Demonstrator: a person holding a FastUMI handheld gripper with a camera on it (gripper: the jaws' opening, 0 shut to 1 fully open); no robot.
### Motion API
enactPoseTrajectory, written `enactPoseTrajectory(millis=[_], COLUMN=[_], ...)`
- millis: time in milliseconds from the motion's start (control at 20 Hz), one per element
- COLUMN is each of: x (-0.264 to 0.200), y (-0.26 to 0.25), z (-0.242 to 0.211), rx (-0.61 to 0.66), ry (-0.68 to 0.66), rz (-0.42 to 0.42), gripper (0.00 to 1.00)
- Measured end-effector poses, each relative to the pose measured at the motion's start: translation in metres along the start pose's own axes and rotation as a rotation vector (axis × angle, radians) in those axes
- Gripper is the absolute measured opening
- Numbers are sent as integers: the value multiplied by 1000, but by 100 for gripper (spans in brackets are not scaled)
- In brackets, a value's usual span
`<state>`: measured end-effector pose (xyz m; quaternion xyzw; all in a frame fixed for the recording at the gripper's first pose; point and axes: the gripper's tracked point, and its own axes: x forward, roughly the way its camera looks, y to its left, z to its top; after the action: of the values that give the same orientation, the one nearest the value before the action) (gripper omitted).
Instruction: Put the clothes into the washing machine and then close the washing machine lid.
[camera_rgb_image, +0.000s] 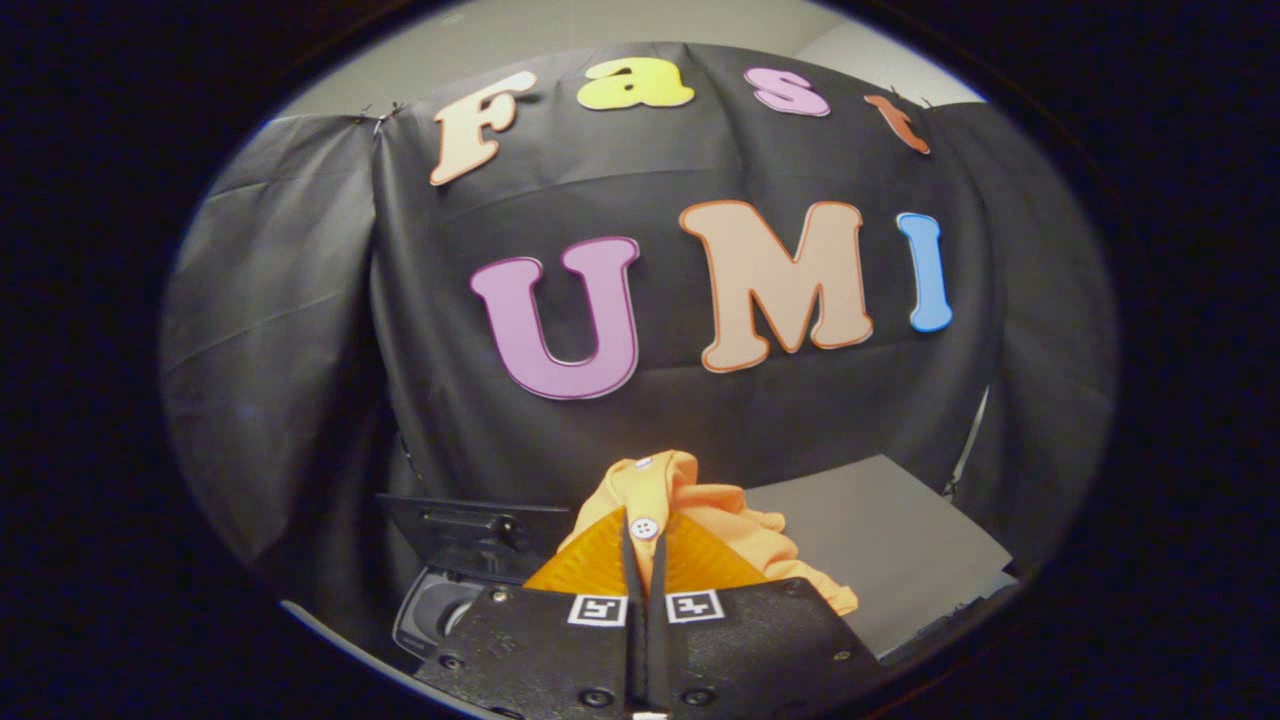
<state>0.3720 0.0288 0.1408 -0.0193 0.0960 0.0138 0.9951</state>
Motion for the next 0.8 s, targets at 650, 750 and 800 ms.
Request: enactPoseTrajectory(millis=[650,750,800], x=[6,9,11], y=[142,162,171], z=[-6,-16,-24], rx=[130,126,123], ry=[-34,-25,-16], rz=[199,228,239], gripper=[0,0,0])
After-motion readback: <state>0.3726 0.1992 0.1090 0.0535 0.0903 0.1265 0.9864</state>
